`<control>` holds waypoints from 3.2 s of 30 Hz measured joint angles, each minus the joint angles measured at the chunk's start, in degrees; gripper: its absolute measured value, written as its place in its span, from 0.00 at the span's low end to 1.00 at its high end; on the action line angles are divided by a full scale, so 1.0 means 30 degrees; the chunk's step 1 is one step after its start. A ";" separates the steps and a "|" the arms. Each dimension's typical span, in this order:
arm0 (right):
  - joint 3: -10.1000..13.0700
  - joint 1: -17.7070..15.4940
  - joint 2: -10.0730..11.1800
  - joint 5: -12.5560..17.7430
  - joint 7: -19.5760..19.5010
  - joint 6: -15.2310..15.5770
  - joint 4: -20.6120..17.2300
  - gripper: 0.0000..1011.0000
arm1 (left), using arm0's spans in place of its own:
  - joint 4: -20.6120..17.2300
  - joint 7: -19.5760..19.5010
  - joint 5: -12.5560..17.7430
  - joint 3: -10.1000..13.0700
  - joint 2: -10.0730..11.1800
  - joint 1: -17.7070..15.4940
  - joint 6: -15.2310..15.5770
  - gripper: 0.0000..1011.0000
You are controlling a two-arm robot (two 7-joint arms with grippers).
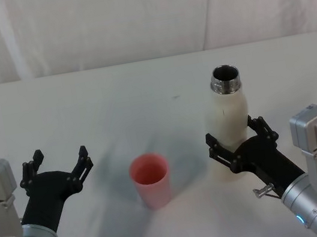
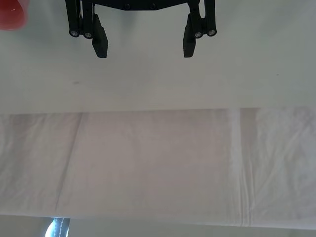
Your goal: Grasp the thermos with one hand and pour water into the cup lid.
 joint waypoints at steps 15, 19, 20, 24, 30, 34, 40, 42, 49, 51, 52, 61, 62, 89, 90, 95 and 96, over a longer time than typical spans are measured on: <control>-0.0258 0.0150 0.0278 -0.0345 0.0158 -0.0355 -0.0152 0.94 | 0.0001 0.0000 0.0001 0.0001 0.0000 0.0001 0.0001 0.99; -0.0346 0.0272 0.0423 -0.0724 0.0136 -0.0343 -0.0377 0.94 | 0.0000 0.0001 0.0000 0.0001 0.0000 0.0000 0.0000 0.99; -0.0357 0.0300 0.0451 -0.0796 0.0128 -0.0339 -0.0422 0.94 | 0.0000 -0.0001 0.0000 0.0000 0.0000 0.0001 0.0000 0.99; -0.0394 0.0428 0.0566 -0.1072 0.0096 -0.0311 -0.0615 0.94 | 0.0001 0.0000 0.0000 0.0000 -0.0001 0.0000 0.0000 0.99; -0.0448 0.0630 0.0808 -0.1640 0.0018 -0.0067 -0.0924 0.94 | 0.0001 0.0000 0.0000 0.0000 0.0000 0.0000 0.0000 0.99; -0.0508 0.0705 0.0933 -0.2011 -0.0042 0.0020 -0.1044 0.94 | 0.0001 -0.0001 0.0000 0.0000 0.0000 0.0000 0.0000 0.99; -0.0703 0.0872 0.1307 -0.3076 -0.0155 0.0223 -0.1324 0.94 | 0.0000 0.0000 0.0000 0.0001 0.0000 0.0000 0.0000 0.99; -0.0789 0.0963 0.1481 -0.3603 -0.0245 0.0330 -0.1458 0.94 | 0.0001 0.0000 0.0000 0.0000 0.0000 0.0001 0.0001 0.99; -0.0997 0.1188 0.1919 -0.5338 -0.0581 0.0699 -0.1977 0.94 | 0.0000 -0.0001 0.0001 0.0000 0.0000 0.0000 0.0001 0.99; -0.0997 0.1198 0.1947 -0.5757 -0.0771 0.0727 -0.2135 0.94 | -0.0001 0.0000 0.0000 0.0000 0.0000 0.0000 0.0000 0.99; -0.0997 0.1198 0.1947 -0.5757 -0.0771 0.0727 -0.2135 0.94 | 0.0000 -0.0001 0.0000 0.0001 -0.0001 0.0000 0.0001 0.99; -0.0844 0.1245 0.1963 -0.7223 -0.1346 0.0583 -0.2591 0.94 | 0.0000 0.0000 0.0000 0.0000 0.0001 0.0000 0.0001 0.99; -0.0840 0.1252 0.1986 -0.7328 -0.1347 0.0579 -0.2621 0.94 | 0.0000 0.0000 0.0000 0.0000 0.0000 0.0000 0.0000 0.99; -0.1749 0.1671 0.3210 -1.0629 -0.1098 0.0505 -0.3211 0.94 | 0.0000 0.0000 0.0001 0.0000 -0.0002 0.0001 0.0000 0.99; -0.1914 0.1732 0.3362 -1.1078 -0.1148 0.0503 -0.3212 0.94 | 0.0000 -0.0001 0.0000 0.0001 0.0000 0.0000 0.0000 0.99; -0.2333 0.1910 0.3713 -1.2329 -0.1278 0.0603 -0.3214 0.94 | 0.0000 0.0000 0.0001 0.0000 0.0000 0.0000 0.0000 0.99; -0.2450 0.1959 0.3786 -1.2626 -0.1308 0.0657 -0.3214 0.94 | 0.0001 0.0000 0.0000 0.0000 0.0000 0.0000 0.0000 0.99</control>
